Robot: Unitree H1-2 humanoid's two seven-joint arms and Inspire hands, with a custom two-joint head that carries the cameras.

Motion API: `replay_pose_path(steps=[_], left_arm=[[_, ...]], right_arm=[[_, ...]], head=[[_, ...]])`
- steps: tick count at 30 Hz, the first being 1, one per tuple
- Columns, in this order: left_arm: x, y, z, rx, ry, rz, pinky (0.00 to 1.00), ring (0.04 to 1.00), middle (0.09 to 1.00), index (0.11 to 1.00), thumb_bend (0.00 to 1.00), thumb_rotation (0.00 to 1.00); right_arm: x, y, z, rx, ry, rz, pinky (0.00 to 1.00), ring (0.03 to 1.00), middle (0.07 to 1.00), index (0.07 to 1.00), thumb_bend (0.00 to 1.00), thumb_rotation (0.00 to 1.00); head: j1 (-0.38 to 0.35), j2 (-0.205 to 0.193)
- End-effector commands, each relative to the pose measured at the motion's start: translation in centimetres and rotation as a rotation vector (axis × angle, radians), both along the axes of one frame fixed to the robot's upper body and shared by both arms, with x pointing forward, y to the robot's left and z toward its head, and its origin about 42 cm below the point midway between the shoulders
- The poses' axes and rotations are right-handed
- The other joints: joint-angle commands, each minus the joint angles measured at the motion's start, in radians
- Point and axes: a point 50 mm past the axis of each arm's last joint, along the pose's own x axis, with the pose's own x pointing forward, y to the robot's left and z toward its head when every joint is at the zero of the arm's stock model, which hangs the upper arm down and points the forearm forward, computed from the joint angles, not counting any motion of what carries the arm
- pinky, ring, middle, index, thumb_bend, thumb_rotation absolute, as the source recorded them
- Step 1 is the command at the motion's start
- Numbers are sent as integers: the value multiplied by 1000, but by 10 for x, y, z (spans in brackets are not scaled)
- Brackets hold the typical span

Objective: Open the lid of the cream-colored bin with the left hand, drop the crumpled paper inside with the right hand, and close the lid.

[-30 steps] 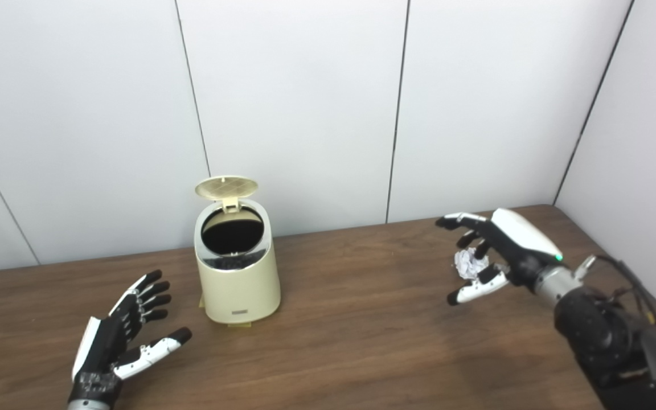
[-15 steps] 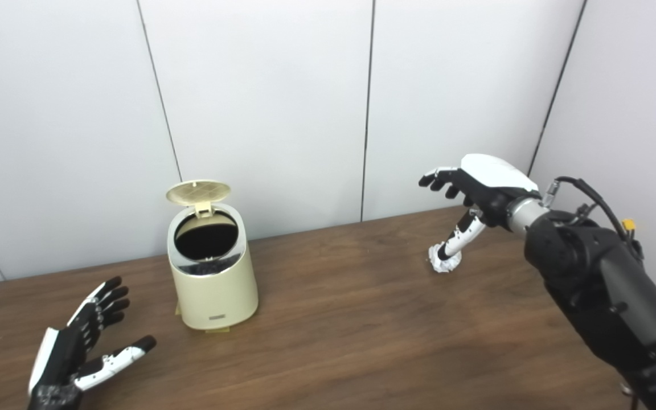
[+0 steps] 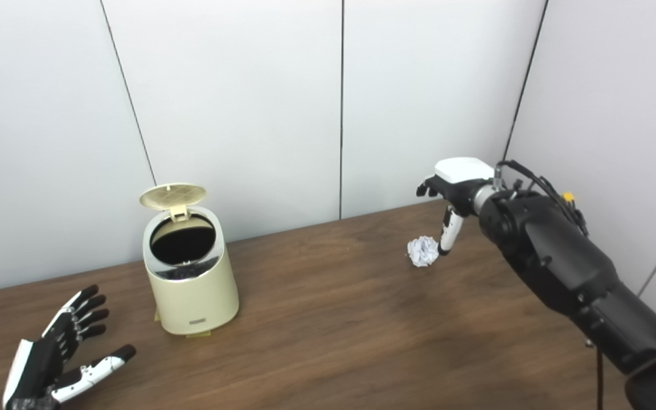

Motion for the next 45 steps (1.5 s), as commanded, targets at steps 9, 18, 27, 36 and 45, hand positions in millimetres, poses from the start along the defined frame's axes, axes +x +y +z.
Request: replay_pose_path(steps=[9, 18, 27, 36, 45], left_arm=[[-5, 3, 9, 25, -17, 10, 711, 805, 873, 915, 822, 193], [-7, 5, 13, 29, -8, 16, 725, 813, 865, 911, 809, 167], [-8, 5, 13, 24, -5, 18, 755, 823, 859, 908, 805, 160], [-9, 7, 13, 32, -9, 17, 739, 818, 853, 901, 790, 200], [-10, 10, 11, 26, -8, 13, 765, 828, 851, 893, 777, 200]], right_arm=[[26, -13, -4, 24, -30, -5, 444, 601, 739, 819, 879, 130], [31, -12, -36, 6, 52, -49, 661, 748, 802, 829, 865, 192], [32, -21, -49, -2, 70, -72, 648, 754, 812, 834, 856, 220], [29, -19, -60, 31, 84, -52, 597, 710, 774, 815, 844, 197], [28, -19, -63, 120, 58, -35, 499, 563, 614, 512, 546, 134]], head=[[13, 14], [19, 23], [27, 31], [26, 39], [26, 50]])
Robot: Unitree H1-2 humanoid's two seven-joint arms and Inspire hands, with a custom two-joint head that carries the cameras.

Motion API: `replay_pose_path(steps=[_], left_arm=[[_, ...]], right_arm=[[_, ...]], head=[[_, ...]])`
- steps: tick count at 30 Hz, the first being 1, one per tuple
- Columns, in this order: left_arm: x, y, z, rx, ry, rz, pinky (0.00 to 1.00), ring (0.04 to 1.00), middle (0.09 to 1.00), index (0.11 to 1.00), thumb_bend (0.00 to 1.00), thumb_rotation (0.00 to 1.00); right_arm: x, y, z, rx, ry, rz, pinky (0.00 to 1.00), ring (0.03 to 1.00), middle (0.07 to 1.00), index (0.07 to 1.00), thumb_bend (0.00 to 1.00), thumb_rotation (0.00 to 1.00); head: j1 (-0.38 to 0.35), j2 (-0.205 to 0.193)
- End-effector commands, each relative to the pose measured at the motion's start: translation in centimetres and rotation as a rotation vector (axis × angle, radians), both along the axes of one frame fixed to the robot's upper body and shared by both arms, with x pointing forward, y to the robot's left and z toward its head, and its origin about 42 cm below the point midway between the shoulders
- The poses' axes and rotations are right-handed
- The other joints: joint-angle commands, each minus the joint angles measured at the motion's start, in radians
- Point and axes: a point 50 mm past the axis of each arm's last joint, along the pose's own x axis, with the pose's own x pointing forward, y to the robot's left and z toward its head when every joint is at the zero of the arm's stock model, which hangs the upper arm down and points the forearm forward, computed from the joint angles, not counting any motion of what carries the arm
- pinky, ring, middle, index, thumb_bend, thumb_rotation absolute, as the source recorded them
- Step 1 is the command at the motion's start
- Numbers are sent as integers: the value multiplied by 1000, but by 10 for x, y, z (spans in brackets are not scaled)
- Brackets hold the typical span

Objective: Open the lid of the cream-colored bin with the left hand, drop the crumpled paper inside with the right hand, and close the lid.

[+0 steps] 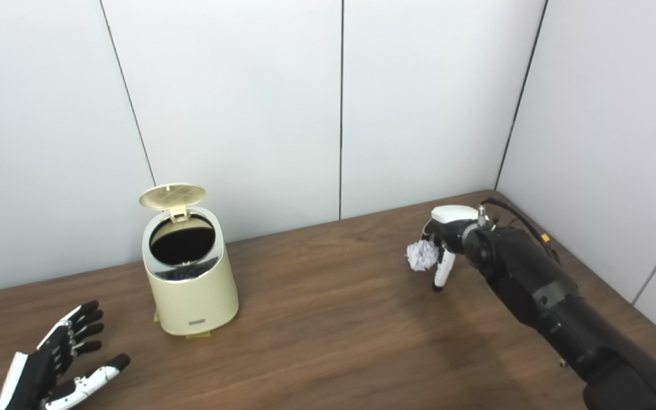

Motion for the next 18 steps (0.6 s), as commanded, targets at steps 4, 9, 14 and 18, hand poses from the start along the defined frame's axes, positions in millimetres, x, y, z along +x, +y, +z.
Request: replay_pose_path(steps=[4, 9, 14, 18], left_arm=[[3, 5, 11, 16, -56, -8, 763, 827, 850, 889, 786, 211], [4, 4, 10, 11, -55, -12, 754, 820, 851, 886, 776, 187], [4, 2, 10, 15, -54, -14, 751, 824, 850, 884, 785, 195], [4, 3, 10, 15, -56, -14, 758, 826, 852, 884, 790, 201]], right_arm=[[5, -2, 29, 16, -104, 21, 517, 568, 621, 495, 521, 134], [6, -1, 34, 11, -109, 42, 566, 597, 647, 495, 519, 134], [9, 2, 36, 1, -119, 65, 567, 600, 652, 496, 520, 134], [10, 8, 37, 12, -132, 60, 559, 600, 660, 668, 745, 88]], head=[[1, 1], [1, 1], [5, 5], [7, 10]])
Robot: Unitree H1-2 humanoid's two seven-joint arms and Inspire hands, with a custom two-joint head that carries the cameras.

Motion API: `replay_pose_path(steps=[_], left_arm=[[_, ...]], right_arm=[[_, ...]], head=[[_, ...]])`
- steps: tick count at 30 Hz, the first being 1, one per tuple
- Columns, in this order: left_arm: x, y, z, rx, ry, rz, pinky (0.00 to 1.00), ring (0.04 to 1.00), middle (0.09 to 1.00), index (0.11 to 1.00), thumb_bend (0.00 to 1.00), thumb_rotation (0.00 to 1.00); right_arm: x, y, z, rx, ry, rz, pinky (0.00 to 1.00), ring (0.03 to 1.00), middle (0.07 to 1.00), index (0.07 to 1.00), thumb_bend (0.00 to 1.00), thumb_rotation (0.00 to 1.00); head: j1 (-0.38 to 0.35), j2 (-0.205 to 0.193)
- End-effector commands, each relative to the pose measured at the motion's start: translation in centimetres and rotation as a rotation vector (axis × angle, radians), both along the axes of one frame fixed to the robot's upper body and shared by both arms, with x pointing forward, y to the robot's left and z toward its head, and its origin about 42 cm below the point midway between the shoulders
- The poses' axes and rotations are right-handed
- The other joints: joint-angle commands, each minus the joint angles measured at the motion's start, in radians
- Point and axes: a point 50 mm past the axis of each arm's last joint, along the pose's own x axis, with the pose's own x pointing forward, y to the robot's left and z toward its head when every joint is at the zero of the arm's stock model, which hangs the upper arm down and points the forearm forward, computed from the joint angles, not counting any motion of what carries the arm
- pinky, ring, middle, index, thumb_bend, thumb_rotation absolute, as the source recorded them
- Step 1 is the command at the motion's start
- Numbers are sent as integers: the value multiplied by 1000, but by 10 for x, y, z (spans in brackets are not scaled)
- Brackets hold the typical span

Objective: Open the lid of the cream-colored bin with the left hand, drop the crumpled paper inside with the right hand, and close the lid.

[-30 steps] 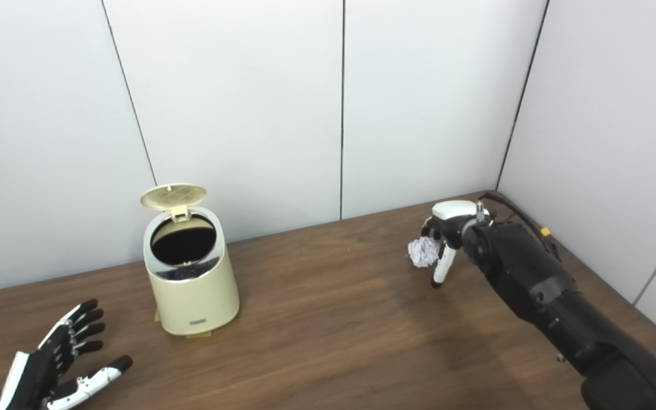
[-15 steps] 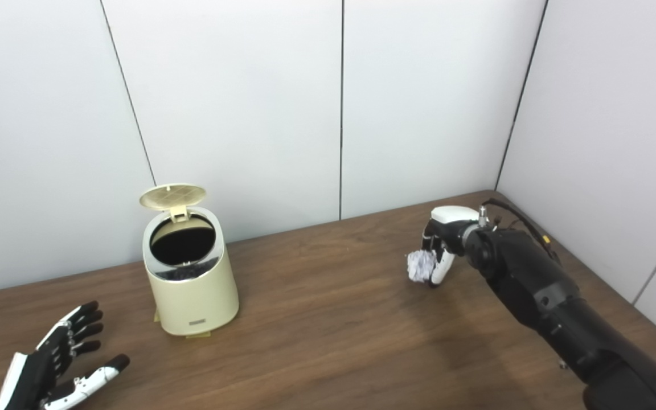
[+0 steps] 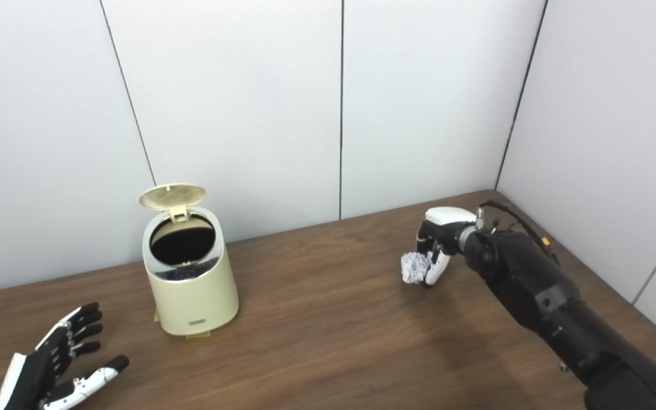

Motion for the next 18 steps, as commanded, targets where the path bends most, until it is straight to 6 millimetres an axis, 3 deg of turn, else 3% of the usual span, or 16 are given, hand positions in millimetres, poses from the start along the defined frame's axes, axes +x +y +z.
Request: replay_pose_path(steps=[1, 4, 9, 10, 11, 13, 14, 18], left_arm=[[4, 2, 11, 6, -58, -14, 754, 825, 853, 884, 785, 191], [4, 2, 11, 2, -56, -13, 759, 827, 855, 883, 784, 186], [4, 1, 12, 3, -52, -13, 762, 826, 856, 884, 787, 191], [4, 1, 12, 4, -55, -14, 760, 824, 855, 882, 790, 194], [5, 1, 12, 5, -57, -15, 751, 822, 854, 880, 791, 196], [5, 1, 12, 10, -54, -14, 747, 819, 853, 878, 792, 202], [5, 1, 12, 12, -53, -13, 747, 822, 852, 878, 794, 207], [5, 0, 11, 14, -52, -15, 736, 825, 855, 879, 796, 210]], right_arm=[[12, 4, 39, -8, -119, 8, 547, 597, 661, 692, 778, 76], [12, 6, 40, 6, -120, 15, 547, 612, 684, 721, 810, 51], [10, 12, 43, -7, -127, 61, 521, 579, 638, 662, 805, 13], [10, 14, 44, -13, -137, 82, 548, 582, 629, 579, 666, 69], [10, 15, 44, -16, -144, 95, 578, 577, 576, 507, 581, 28], [12, 14, 42, -17, -169, 113, 541, 543, 536, 478, 540, 7], [13, 13, 41, -18, -177, 117, 496, 487, 514, 484, 528, 2], [11, 19, 46, -39, -206, 111, 433, 425, 489, 506, 520, 0]], head=[[0, 3], [4, 4], [4, 4], [7, 7], [7, 7], [7, 7], [7, 7], [12, 11]])
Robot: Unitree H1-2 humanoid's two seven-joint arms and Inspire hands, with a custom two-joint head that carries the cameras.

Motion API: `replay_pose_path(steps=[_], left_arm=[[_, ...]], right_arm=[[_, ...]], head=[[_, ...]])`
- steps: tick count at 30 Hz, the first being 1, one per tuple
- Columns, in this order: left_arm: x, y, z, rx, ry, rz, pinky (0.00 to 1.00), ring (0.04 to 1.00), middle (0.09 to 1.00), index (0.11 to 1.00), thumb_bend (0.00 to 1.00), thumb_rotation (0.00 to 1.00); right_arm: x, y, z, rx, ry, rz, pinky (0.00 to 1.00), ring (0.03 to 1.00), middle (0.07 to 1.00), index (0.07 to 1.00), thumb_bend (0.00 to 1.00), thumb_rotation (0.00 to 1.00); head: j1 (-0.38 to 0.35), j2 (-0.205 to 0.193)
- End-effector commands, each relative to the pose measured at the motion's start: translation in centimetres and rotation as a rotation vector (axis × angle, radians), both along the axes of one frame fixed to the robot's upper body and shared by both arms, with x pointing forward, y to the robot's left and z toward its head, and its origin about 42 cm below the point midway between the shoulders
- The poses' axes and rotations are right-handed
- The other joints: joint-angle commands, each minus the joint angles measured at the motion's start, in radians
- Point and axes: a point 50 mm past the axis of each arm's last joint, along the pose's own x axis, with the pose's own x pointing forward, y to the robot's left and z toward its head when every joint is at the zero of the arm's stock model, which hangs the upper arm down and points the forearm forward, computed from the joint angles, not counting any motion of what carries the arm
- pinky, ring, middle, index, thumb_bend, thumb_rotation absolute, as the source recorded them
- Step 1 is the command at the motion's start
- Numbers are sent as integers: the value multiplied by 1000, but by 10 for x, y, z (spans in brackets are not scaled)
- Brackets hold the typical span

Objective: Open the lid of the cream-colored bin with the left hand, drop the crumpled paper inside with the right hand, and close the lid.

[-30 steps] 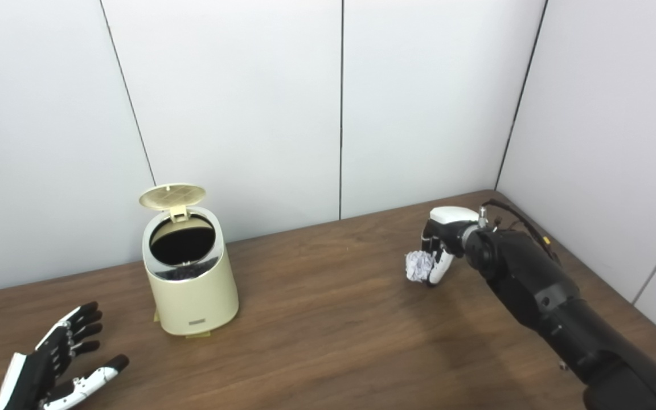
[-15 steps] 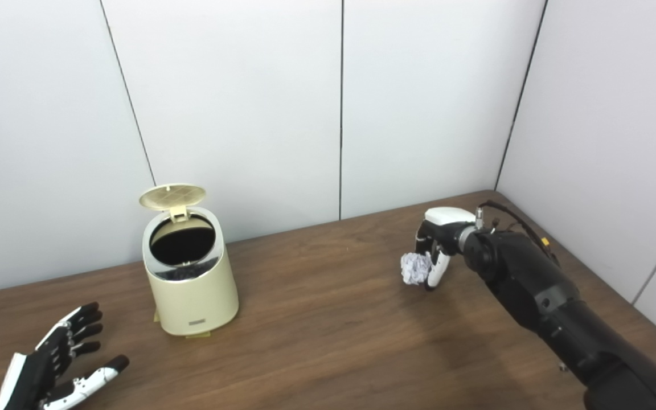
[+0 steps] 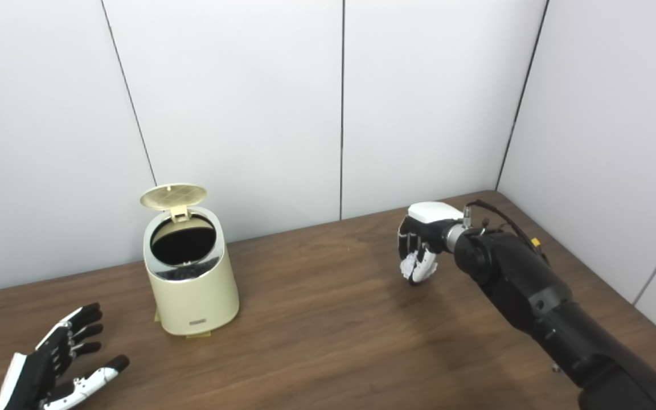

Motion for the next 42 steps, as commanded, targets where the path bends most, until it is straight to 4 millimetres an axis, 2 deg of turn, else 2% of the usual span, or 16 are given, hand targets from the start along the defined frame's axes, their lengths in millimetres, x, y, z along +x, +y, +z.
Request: replay_pose_path(steps=[1, 5, 9, 15, 18, 20, 22, 23, 24, 25, 27, 28, 30, 32, 36, 42], left_arm=[[5, 1, 11, 12, -52, -14, 743, 824, 855, 879, 797, 211], [5, 0, 12, 16, -48, -16, 763, 830, 858, 878, 792, 215], [5, 1, 12, 8, -47, -18, 722, 824, 856, 877, 796, 218], [5, 2, 10, 3, -44, -18, 747, 826, 860, 878, 804, 220], [5, 1, 10, 8, -47, -20, 770, 828, 854, 875, 796, 214], [5, 1, 10, 12, -46, -22, 773, 826, 854, 876, 790, 208], [6, 0, 10, 23, -49, -24, 759, 818, 850, 872, 786, 202], [6, 0, 10, 25, -50, -24, 757, 815, 849, 872, 783, 200], [7, -1, 10, 25, -50, -25, 749, 810, 849, 870, 784, 197], [7, -2, 9, 20, -50, -27, 745, 808, 848, 869, 784, 193], [8, -4, 9, 10, -49, -32, 731, 805, 848, 869, 784, 182], [8, -5, 9, 5, -48, -34, 735, 807, 850, 870, 784, 174], [9, -7, 8, 0, -44, -36, 733, 811, 853, 869, 784, 167], [9, -8, 8, 0, -39, -35, 728, 814, 855, 869, 784, 167], [9, -14, 5, -5, -42, -41, 729, 812, 853, 871, 797, 187], [10, -26, 2, 2, -38, -44, 730, 817, 851, 869, 805, 206]], right_arm=[[8, -1, 41, -29, -125, 2, 428, 420, 485, 510, 520, 0], [8, 0, 42, -36, -128, -12, 358, 393, 452, 524, 518, 0], [7, -1, 44, -36, -129, -11, 419, 420, 487, 507, 519, 0], [7, -5, 46, 2, -152, -5, 418, 409, 492, 513, 518, 0], [4, 3, 58, 21, -196, 28, 452, 420, 492, 495, 520, 0], [2, 11, 68, 35, -221, 45, 481, 429, 491, 492, 521, 0], [-2, 23, 83, 38, -233, 62, 552, 452, 485, 488, 521, 0], [-4, 31, 91, 43, -243, 74, 544, 451, 485, 488, 521, 0], [-5, 37, 97, 49, -253, 85, 481, 430, 485, 501, 520, 0], [-6, 44, 104, 61, -268, 105, 462, 424, 486, 504, 520, 0], [-7, 57, 113, 68, -287, 139, 488, 439, 490, 491, 521, 0], [-8, 66, 119, 70, -300, 156, 644, 469, 484, 483, 520, 0], [-10, 80, 129, 72, -320, 179, 727, 490, 480, 476, 520, 0], [-11, 91, 136, 74, -331, 190, 587, 464, 490, 480, 521, 0], [-15, 116, 151, 115, -341, 248, 413, 408, 497, 514, 518, 0], [-18, 153, 167, 203, -380, 362, 382, 409, 510, 495, 518, 0]], head=[[0, 1], [0, 1], [0, 7], [2, 8], [11, 10], [14, 9], [21, 6], [26, 5], [33, 3], [39, 0], [47, -2], [53, -2], [66, -4], [77, -5], [120, -11], [178, -16]])
